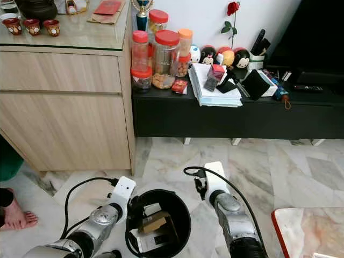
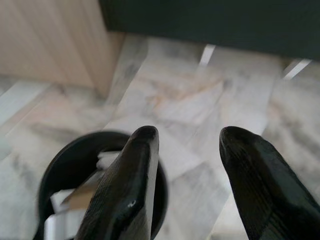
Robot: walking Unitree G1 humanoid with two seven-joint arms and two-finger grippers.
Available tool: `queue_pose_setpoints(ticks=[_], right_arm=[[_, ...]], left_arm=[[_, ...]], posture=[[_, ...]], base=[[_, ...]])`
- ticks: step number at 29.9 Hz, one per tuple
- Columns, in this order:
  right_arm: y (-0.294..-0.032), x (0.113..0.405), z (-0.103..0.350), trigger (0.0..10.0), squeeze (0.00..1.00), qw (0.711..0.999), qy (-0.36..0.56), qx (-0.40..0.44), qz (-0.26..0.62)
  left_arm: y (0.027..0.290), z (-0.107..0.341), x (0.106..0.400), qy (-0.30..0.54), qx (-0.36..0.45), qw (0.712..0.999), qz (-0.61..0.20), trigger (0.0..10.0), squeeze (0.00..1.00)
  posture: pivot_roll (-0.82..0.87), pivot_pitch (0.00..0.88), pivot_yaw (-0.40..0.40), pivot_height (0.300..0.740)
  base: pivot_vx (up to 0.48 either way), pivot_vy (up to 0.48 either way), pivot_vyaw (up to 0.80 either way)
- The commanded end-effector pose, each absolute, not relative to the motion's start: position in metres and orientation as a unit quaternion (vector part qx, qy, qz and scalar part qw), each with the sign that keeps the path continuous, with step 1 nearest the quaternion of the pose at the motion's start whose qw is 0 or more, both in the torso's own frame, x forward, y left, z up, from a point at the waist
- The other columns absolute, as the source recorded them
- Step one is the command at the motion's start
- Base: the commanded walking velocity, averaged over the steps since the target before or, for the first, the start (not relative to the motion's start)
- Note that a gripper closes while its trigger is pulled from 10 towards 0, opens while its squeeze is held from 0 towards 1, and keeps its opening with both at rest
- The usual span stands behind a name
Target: Picking trash to rubbish bin
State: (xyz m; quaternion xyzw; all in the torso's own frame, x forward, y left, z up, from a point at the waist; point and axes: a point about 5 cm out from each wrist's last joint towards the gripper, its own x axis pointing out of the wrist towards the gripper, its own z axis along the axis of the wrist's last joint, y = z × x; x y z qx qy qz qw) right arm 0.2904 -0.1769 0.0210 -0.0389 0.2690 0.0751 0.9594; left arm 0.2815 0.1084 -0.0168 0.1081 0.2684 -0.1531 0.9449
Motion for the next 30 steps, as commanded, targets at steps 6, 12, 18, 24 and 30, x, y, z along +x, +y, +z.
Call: queue_pose_setpoints(ticks=[6,12,18,24,30], right_arm=[[-0.184,0.306,0.058,10.0,0.00,0.991,0.117,-0.039,0.045],[-0.207,0.312,0.078,10.0,0.00,0.997,0.034,-0.026,-0.056],[-0.209,0.311,0.086,10.0,0.00,0.998,-0.015,-0.018,-0.061],[-0.197,0.317,0.099,10.0,0.00,0.997,-0.060,-0.008,-0.050],[-0.188,0.323,0.117,10.0,0.00,0.993,-0.109,-0.005,-0.046]], left_arm=[[0.119,-0.014,0.282,0.232,0.088,0.963,-0.107,10.0,0.00],[0.127,0.010,0.299,0.153,0.074,0.983,-0.068,10.0,0.00],[0.128,0.039,0.317,0.062,0.084,0.993,-0.056,10.0,0.00],[0.121,0.091,0.340,-0.079,0.114,0.989,-0.050,10.0,0.00],[0.105,0.127,0.345,-0.177,0.116,0.975,-0.066,10.0,0.00]], posture=[[0.11,0.112,-0.132,0.740],[0.12,0.105,-0.132,0.740],[0.12,0.097,-0.126,0.740],[0.12,0.091,-0.121,0.740],[0.13,0.071,-0.111,0.740]], base=[[0.000,0.000,0.00],[0.000,0.000,0.00],[0.000,0.000,0.00],[0.000,0.000,0.00],[0.000,0.000,0.00]])
